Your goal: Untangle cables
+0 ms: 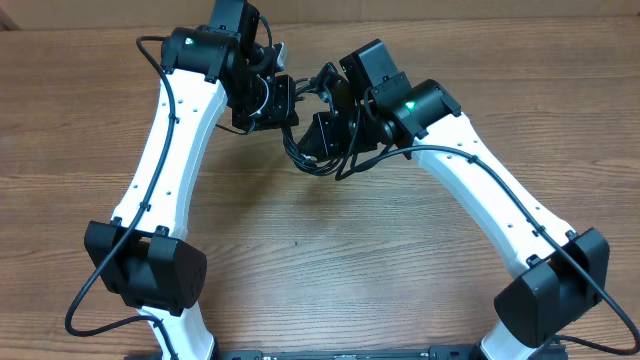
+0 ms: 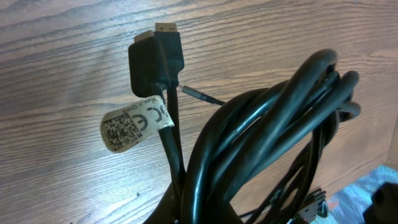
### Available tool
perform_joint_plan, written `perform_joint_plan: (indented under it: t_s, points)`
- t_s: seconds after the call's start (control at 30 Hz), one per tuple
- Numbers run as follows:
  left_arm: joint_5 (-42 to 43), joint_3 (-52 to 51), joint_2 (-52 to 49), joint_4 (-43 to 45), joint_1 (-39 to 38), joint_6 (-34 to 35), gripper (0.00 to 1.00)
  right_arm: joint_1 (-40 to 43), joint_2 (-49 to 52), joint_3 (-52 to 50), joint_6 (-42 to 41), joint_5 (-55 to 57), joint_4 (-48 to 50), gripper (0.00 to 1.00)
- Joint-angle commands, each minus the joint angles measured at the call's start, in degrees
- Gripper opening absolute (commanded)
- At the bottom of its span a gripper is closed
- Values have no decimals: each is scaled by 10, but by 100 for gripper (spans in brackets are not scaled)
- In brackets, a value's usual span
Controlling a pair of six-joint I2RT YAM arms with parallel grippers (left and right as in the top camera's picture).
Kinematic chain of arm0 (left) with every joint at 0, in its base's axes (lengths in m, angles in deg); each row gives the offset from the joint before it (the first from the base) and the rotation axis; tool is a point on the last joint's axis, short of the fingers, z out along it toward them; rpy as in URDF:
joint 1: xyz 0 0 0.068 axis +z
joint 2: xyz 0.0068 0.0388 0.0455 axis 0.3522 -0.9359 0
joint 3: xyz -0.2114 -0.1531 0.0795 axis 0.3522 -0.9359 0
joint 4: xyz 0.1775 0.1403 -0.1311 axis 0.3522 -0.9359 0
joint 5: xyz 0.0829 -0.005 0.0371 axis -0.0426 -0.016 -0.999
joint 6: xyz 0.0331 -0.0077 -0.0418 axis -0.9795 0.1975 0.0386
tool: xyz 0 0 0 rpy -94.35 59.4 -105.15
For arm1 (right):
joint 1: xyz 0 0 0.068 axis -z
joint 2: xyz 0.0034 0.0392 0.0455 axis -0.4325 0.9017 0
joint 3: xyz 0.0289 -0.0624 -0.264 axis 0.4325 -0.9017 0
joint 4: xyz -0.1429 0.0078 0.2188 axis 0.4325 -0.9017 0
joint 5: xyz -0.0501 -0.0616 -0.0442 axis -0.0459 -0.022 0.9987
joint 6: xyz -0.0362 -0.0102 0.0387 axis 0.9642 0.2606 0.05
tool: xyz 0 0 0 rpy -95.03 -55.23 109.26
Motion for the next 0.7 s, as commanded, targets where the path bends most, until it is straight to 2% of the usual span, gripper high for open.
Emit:
perform_joint_plan:
  t_s: [0.0, 0.3, 0.47, 0.53, 0.6, 0.67]
  points:
    - [82, 9, 17, 5, -2, -12, 4, -2, 22, 7, -11, 12, 1, 4]
    - [297, 9, 17, 49, 33, -31, 4, -2, 22, 7, -26, 12, 5, 4]
    - [270, 9, 17, 51, 52, -31, 4, 7, 18, 15, -26, 10, 1, 5]
    - [226, 9, 17, 51, 53, -31, 4, 17, 14, 34, -25, 5, -14, 11]
    - [215, 9, 17, 51, 52, -31, 4, 25, 8, 51, -18, 2, -27, 17]
    - [214, 9, 17, 53, 49, -31, 4, 29, -2, 69, -8, 3, -53, 27]
